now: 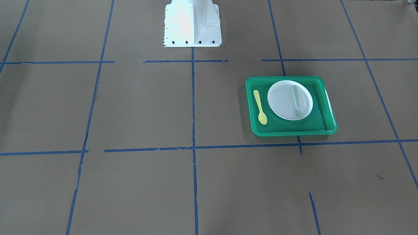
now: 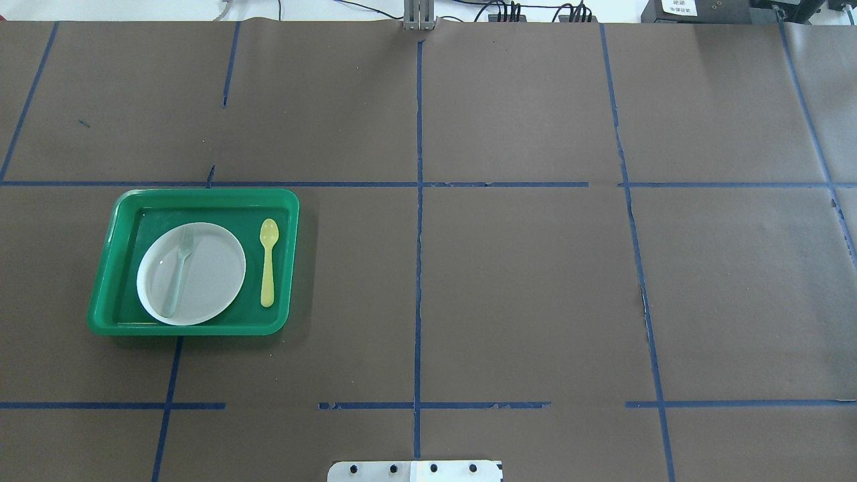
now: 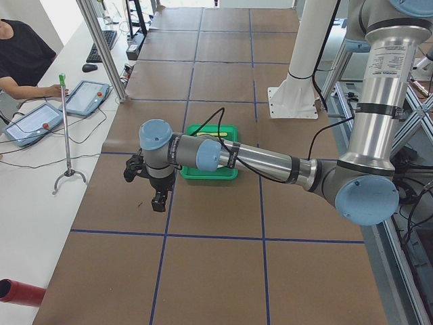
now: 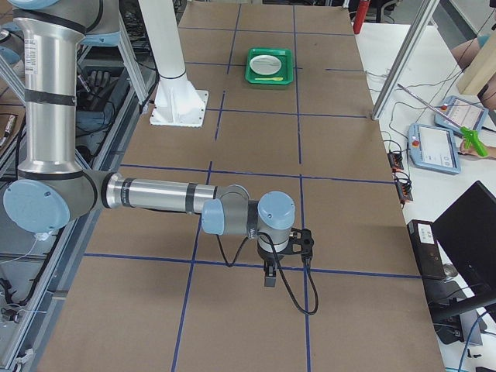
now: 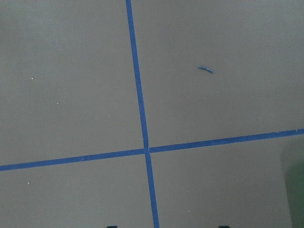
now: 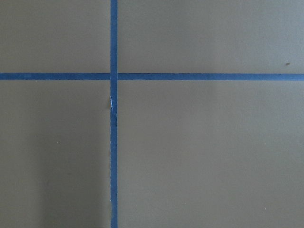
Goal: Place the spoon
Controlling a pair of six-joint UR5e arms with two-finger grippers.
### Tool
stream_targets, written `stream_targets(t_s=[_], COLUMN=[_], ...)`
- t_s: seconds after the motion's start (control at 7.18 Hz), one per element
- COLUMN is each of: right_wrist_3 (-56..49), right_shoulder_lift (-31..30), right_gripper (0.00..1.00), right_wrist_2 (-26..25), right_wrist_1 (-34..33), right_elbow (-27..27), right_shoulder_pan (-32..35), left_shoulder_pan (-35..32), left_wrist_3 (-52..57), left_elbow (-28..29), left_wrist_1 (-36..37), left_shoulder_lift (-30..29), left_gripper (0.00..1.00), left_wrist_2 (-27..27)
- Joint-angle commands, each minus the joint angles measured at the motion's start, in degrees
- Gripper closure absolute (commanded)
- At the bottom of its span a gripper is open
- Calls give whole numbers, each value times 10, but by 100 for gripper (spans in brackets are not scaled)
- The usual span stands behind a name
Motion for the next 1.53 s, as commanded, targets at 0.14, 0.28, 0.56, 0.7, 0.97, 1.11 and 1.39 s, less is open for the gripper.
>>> stream_targets(t_s=[0.14,0.28,0.56,0.7,0.97,1.11,1.39], right_wrist_3=[0,0,0,0,0,0,0], right_shoulder_lift=[-1,0,0,0,0,0,0], right_gripper=[0,0,0,0,0,0,0], right_wrist_2=[0,0,0,0,0,-1,0], right_wrist_1=[0,0,0,0,0,0,0], right_elbow=[0,0,0,0,0,0,0], right_shoulder_pan=[0,0,0,0,0,0,0], left_shoulder_pan=[-2,-2,-2,-2,-2,-2,-1], left_wrist_3=[-6,-6,-6,-6,-6,-5,-5], left_elbow=[-33,-57,-56,-52,-51,-50,-50], left_wrist_1=[-7,-8,-7,-6,-5,-4,-4], left_shoulder_lift=[37,73,69,68,63,59,58], left_gripper=[0,0,0,0,0,0,0], left_wrist_2=[-9,-9,-11,-11,-10,-11,-10])
